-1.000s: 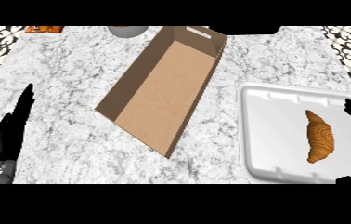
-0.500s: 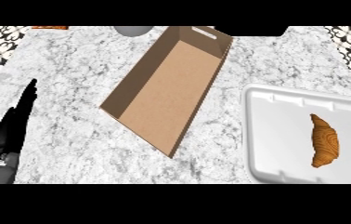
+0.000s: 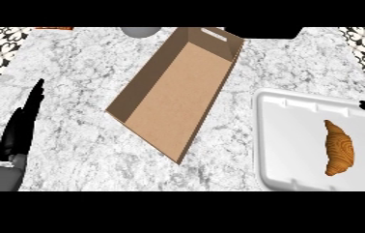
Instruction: Pick the croissant from the tray and place it in the cardboard box
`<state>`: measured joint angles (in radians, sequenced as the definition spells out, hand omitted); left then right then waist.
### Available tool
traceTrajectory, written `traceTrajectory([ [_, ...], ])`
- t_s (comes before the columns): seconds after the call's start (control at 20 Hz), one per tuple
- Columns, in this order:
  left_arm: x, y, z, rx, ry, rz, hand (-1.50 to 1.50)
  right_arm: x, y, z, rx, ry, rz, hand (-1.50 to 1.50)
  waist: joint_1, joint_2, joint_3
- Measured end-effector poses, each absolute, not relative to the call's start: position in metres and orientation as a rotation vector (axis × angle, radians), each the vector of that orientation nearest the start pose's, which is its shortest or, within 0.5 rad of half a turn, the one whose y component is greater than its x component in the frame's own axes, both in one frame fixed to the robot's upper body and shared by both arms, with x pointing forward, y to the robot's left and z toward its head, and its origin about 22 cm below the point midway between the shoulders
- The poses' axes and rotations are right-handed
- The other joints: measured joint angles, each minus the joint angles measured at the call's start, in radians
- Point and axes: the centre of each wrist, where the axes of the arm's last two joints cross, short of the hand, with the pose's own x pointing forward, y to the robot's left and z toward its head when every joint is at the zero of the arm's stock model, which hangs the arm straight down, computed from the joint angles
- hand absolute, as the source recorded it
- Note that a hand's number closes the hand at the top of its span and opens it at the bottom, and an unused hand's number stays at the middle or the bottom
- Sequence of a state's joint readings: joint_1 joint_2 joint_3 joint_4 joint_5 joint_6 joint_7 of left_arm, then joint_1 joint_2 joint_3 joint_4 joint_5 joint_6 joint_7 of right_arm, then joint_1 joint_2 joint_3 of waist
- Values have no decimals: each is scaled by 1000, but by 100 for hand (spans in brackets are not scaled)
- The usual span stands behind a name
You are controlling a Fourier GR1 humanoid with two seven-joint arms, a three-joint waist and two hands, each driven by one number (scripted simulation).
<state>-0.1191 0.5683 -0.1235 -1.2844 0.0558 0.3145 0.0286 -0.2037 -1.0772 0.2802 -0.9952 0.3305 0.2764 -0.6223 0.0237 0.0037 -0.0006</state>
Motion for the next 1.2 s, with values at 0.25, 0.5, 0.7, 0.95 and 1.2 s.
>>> traceTrajectory([
  [0.25, 267, 358, 16, 629, -1375, -220, 0, 278, -464, 88, -432, -1032, 1446, -150, -8, -2, 0],
  [0.5, 262, 356, 11, 642, -1370, -218, 0, 291, -449, 80, -451, -954, 1498, -150, -14, -3, 0],
  [0.7, 262, 359, 14, 649, -1369, -213, 0, 291, -442, 75, -453, -936, 1517, -150, -19, -4, 0],
  [0.95, 264, 361, 16, 646, -1368, -213, 0, 290, -440, 64, -447, -924, 1520, -150, -21, -4, 1],
  [1.2, 261, 362, 11, 653, -1367, -212, 0, 290, -434, 69, -409, -952, 1518, -150, -23, -4, 0],
])
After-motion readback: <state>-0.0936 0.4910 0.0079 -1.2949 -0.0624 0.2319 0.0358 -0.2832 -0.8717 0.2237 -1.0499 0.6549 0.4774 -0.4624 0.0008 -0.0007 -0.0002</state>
